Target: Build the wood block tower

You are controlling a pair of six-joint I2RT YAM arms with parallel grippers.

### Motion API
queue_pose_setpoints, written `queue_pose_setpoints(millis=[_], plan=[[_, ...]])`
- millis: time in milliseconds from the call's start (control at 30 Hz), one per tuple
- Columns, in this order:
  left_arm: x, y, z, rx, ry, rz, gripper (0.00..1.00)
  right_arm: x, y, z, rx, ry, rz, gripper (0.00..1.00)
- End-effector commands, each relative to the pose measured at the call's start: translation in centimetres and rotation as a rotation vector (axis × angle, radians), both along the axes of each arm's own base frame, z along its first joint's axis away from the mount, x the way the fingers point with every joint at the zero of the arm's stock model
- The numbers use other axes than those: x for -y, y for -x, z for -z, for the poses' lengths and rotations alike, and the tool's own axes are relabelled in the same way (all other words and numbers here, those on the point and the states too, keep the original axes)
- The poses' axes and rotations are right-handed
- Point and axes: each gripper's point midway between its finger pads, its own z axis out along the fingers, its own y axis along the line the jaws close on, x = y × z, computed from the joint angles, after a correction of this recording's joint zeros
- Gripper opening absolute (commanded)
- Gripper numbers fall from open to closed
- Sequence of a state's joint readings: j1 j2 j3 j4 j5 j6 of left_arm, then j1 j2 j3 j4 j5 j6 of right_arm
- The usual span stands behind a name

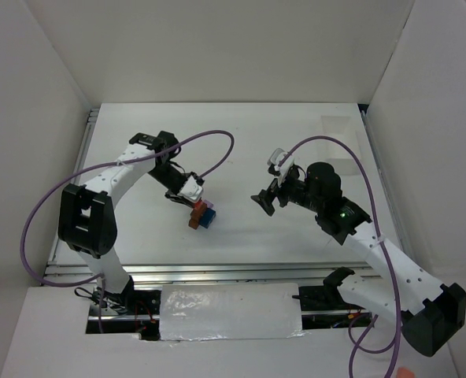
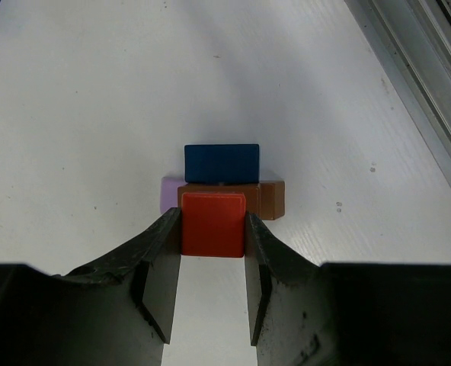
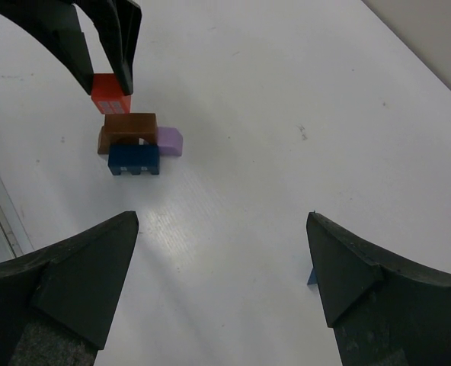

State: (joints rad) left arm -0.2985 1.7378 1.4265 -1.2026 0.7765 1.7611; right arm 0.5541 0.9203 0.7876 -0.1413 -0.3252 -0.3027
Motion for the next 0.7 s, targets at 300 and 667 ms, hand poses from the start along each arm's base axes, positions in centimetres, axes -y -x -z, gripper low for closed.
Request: queue_pose_setpoints(millis=[300, 667], plan=[[1.2, 0.5, 0.8, -0.069, 0.057, -0.003, 0.00, -0.6, -0.2, -3.4, 0.077, -0.052, 0.032, 1.00], [1.1, 0.1, 1.9, -0.097, 0.049, -0.018, 0.00, -0.9, -0.5, -3.0, 0.063, -0.023, 0.043, 1.00]])
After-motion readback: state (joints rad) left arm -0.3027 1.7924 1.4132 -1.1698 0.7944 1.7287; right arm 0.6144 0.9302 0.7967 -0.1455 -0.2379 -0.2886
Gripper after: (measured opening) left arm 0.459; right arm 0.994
